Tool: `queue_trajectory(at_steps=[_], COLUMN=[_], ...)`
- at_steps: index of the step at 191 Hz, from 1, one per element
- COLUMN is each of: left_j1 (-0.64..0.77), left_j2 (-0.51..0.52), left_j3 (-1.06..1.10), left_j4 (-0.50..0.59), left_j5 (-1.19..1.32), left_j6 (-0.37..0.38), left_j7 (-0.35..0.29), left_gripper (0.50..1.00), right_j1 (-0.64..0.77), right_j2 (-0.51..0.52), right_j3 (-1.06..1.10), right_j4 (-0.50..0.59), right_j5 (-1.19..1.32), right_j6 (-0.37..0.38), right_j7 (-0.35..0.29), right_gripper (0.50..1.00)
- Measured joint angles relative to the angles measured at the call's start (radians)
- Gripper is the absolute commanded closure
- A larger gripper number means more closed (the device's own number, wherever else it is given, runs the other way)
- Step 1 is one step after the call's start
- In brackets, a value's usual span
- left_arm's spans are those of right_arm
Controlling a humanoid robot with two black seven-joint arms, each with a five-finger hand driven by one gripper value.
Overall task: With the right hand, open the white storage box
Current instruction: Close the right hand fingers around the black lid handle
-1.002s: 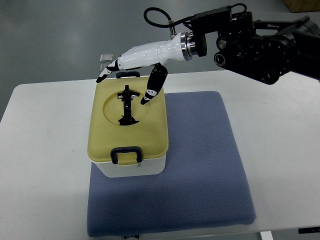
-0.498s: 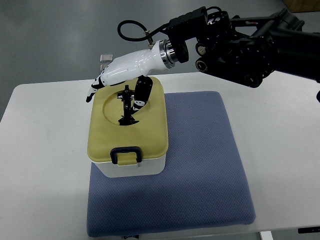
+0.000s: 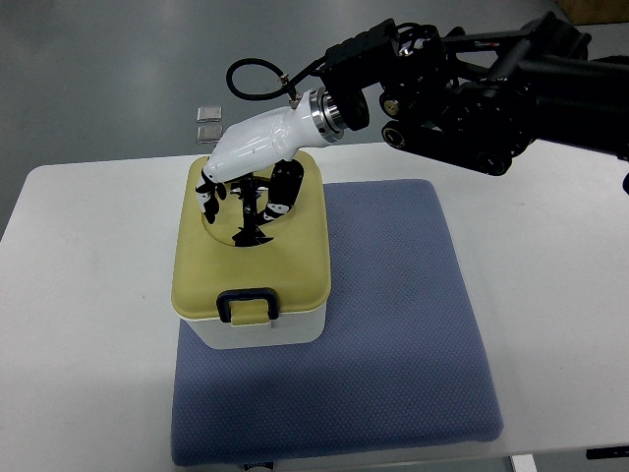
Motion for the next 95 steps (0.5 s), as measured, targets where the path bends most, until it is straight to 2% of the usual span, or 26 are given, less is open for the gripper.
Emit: queue_trajectory(at_steps=[45, 53, 71, 95], left_j1=[0.000, 0.000, 0.000, 0.000], left_j2=[0.000, 0.000, 0.000, 0.000], left_j3=[0.001, 0.001, 0.001, 0.001], left_j4=[-0.002, -0.001, 0.001, 0.003], left_j5=[0.000, 0.000, 0.000, 0.000], left_j6=[0.000, 0.000, 0.000, 0.000], left_j7=[0.000, 0.000, 0.000, 0.000], left_gripper=[0.500, 0.500, 0.500, 0.500], right_j1=[0.016, 0.017, 0.019, 0.019], right_j2=[0.001, 0.002, 0.002, 0.003], right_j3=[-0.024, -0.027, -0.030, -0.030], right_j4=[0.000, 0.000, 0.000, 0.000], right_j5=[-0.001, -0.001, -0.006, -0.012], right_j6=[0.000, 0.000, 0.000, -0.002], right_j7=[0.000, 0.000, 0.000, 0.000], right_gripper=[0.912, 0.924, 1.000, 1.000])
